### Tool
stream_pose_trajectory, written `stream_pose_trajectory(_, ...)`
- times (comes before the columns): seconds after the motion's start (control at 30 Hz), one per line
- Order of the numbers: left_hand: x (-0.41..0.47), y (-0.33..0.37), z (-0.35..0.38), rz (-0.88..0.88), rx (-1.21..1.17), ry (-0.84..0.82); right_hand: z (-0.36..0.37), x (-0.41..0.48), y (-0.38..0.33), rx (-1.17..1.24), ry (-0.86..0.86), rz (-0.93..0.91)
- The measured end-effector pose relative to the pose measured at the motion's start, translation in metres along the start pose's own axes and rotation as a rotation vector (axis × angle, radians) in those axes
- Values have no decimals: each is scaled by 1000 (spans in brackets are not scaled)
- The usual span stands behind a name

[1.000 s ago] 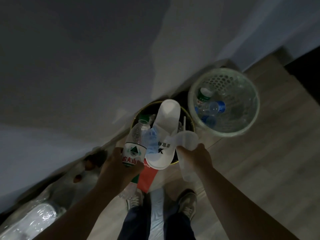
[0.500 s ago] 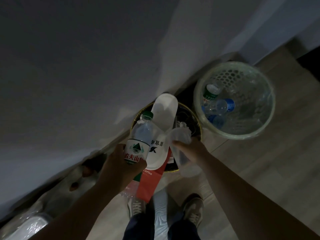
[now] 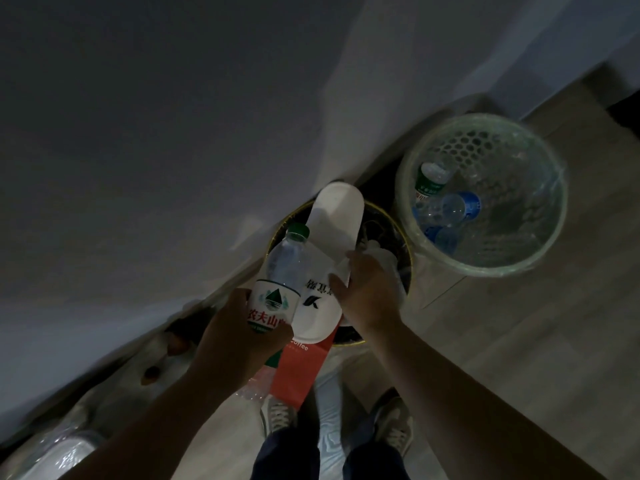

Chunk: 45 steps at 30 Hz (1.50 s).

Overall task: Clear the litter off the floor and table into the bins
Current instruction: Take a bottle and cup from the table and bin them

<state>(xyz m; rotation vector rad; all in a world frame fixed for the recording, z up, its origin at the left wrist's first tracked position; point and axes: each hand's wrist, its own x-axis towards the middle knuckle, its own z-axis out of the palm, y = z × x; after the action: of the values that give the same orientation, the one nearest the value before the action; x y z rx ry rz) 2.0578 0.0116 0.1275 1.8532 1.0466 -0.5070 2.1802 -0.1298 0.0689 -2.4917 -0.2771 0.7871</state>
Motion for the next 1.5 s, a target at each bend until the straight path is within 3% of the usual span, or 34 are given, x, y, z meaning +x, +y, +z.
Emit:
stream_pose_trajectory(0.13, -2, -11, -6, -8, 3, -6, 17, 8, -15, 232, -105, 313)
stream_pose_trajectory(0.3, -2, -24, -15, -15, 23, -2, 34, 17, -21, 369, -183, 487)
stream_pose_trajectory(0.47, -4, -32, -20, -29, 69, 14, 28, -6, -19, 321, -143, 393)
stream_pose_trajectory(0.53, -7, -32, -22, -31, 87, 31, 24, -20, -16, 368, -196, 415)
stream_pose_trajectory(0.67, -13, -28, -25, -39, 93, 32, 10, -41, -7, 208, -342, 458)
stream_pose_trajectory(0.8, -12, -22, -27, -17, 70, 28, 3, -28, -12, 350, -261, 443)
stream_pose_trajectory(0.93, -7, -17, -28, -5, 68, 6, 12, -25, -17, 237, -210, 169)
stream_pose_trajectory(1.1, -3, -15, -25, 4, 75, 5, 33, -50, 4, -137, -395, -68)
stream_pose_trajectory(1.2, -2, -20, -21, -21, 85, 6, 47, -48, 9, -296, -481, -86)
stream_pose_trajectory(1.33, 2, -26, -20, -38, 111, 11, 56, -24, 1, -290, -665, -27)
stream_pose_trajectory(1.5, 5, -19, -24, -32, 162, 61, 36, -11, 1, -170, -552, 98)
